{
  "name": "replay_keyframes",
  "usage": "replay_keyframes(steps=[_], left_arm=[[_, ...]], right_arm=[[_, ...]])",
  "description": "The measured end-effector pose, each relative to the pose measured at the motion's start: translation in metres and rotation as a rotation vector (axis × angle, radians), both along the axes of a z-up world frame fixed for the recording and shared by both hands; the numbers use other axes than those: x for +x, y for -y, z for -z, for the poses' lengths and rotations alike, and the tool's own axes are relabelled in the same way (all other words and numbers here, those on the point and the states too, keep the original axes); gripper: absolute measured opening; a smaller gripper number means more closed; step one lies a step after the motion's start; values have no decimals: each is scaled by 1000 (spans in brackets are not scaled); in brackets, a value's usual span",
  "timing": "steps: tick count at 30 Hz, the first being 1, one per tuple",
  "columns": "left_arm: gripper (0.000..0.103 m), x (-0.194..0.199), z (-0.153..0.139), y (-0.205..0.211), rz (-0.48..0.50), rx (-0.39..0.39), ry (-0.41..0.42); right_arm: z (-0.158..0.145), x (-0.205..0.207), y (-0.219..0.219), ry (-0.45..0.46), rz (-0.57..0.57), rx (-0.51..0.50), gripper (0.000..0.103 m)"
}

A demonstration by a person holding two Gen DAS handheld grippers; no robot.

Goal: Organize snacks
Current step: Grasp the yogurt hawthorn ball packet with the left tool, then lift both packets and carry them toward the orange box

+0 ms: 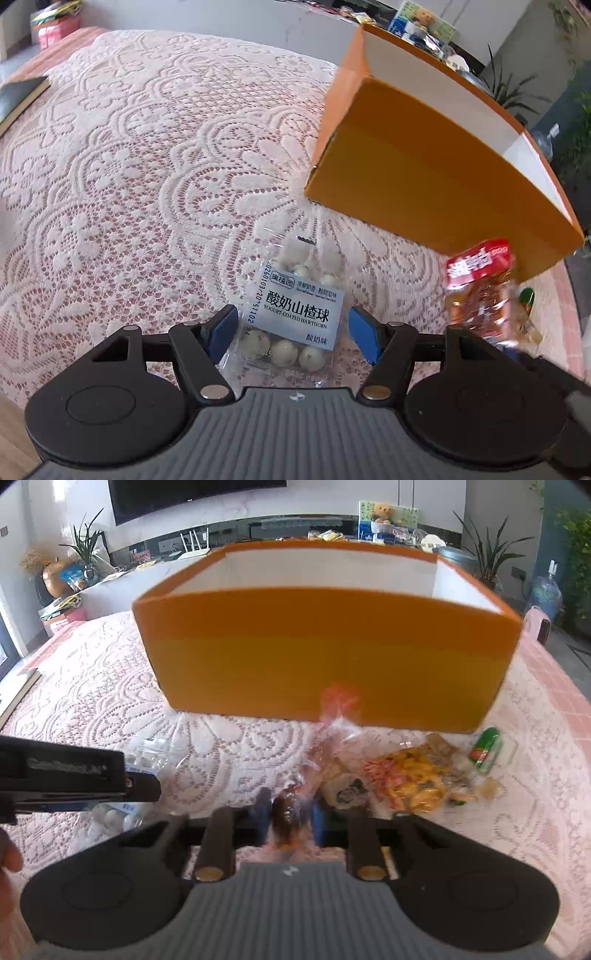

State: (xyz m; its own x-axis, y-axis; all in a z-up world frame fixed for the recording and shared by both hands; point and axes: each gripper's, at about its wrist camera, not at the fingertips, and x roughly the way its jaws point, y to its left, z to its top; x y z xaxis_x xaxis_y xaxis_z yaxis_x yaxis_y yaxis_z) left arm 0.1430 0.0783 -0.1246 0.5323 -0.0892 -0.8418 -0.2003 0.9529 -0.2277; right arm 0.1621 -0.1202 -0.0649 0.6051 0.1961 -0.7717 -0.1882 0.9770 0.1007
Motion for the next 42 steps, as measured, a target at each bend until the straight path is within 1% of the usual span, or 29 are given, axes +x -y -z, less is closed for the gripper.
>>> replay_keyframes(steps=[4,9,13,15,16,17,19,21,23,25,28,33,35,36,37,39,42], left_arm=[[85,1,2,6,17,40,-4],[90,3,4,10,38,67,-5],[92,4,6,14,59,100,-11],[92,4,6,15,65,112,-12],[92,4,6,15,69,119,-13],[89,4,6,16,74,124,-13],[79,3,5,17,76,148,-13],[71,0,4,18,69,162,-7],[70,-1,4,14,69,127,4],[68,-3,3,9,56,83,13],[67,-8,-1,4,45,24,36],[67,-19,-14,13,73,13,101],[67,-24,-18,14,70,-14,110],[67,-26,-19,14,71,-24,111],[67,-28,-20,14,70,-32,110],[67,-31,-23,14,68,-42,109],[67,-37,-30,16,64,-53,120]], right_arm=[[-16,-16,8,24,-25,16,17],[-30,-35,24,42,-76,33,17],[-30,-52,34,18,-121,23,17],[-27,-59,34,19,-138,-1,17],[-26,-63,34,24,-144,-20,17],[-24,-65,33,26,-151,-37,17],[-21,-68,30,28,-169,-66,17],[-18,-70,27,35,-176,-95,18],[-16,-69,27,35,-175,-103,18],[-17,-69,29,35,-164,-99,21],[-20,-67,34,46,-139,-89,21],[-22,-61,39,52,-120,-46,21],[-21,-58,38,49,-116,-42,20],[-20,-57,38,48,-114,-39,15],[-19,-56,38,48,-113,-35,15],[-19,-55,40,46,-110,-17,13],[-22,-56,44,49,-106,18,8]])
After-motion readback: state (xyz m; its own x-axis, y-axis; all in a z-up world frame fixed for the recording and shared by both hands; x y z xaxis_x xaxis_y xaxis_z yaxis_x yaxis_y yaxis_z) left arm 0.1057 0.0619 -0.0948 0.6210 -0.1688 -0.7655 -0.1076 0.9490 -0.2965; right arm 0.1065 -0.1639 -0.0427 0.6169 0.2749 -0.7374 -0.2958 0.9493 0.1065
